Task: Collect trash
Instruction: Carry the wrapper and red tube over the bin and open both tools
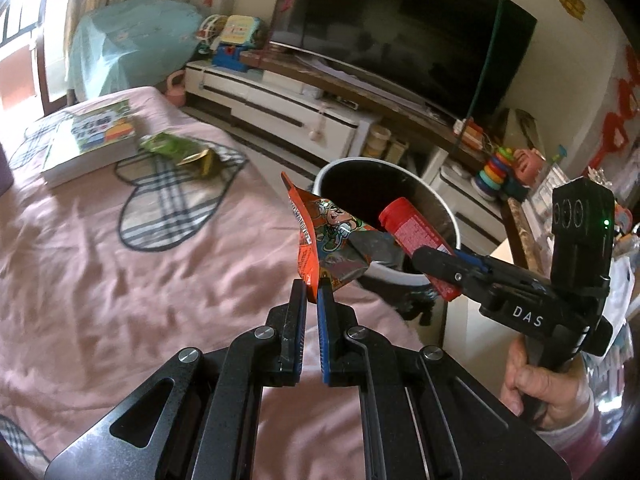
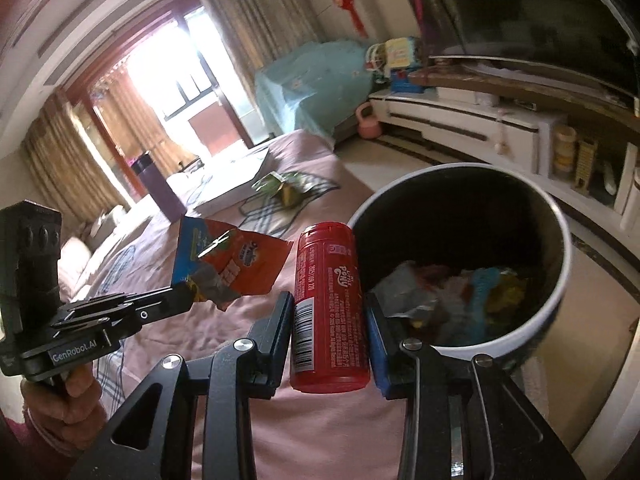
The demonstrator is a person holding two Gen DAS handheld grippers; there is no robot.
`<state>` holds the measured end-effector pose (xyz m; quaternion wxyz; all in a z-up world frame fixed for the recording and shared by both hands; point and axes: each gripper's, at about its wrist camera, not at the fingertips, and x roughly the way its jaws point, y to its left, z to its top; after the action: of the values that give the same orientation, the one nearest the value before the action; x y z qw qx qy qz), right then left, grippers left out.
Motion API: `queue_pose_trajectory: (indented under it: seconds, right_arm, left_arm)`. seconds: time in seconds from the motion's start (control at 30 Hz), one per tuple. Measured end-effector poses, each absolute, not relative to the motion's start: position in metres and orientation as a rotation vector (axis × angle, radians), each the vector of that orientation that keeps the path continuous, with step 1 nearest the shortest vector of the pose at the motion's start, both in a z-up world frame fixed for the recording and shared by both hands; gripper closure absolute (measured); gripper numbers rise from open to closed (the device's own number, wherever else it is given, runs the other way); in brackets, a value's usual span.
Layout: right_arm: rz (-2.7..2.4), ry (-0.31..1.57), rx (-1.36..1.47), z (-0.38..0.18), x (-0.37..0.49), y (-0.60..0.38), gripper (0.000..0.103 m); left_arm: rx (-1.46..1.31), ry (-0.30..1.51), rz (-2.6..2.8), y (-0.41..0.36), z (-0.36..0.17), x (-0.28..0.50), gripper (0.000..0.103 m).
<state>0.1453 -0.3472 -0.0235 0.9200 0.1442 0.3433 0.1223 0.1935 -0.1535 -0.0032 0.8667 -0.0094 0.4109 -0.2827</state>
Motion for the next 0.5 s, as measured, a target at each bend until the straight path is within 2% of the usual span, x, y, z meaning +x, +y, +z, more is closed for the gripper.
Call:
queue_pose_trajectory:
  seconds: [0.5]
  right_arm:
    - [0.179,0.683,0.334,-0.021,0.148,-0.393,0.068]
  left_arm:
    - [0.032,0.872,-0.644,-0.209,-0.003,0.206,0.098]
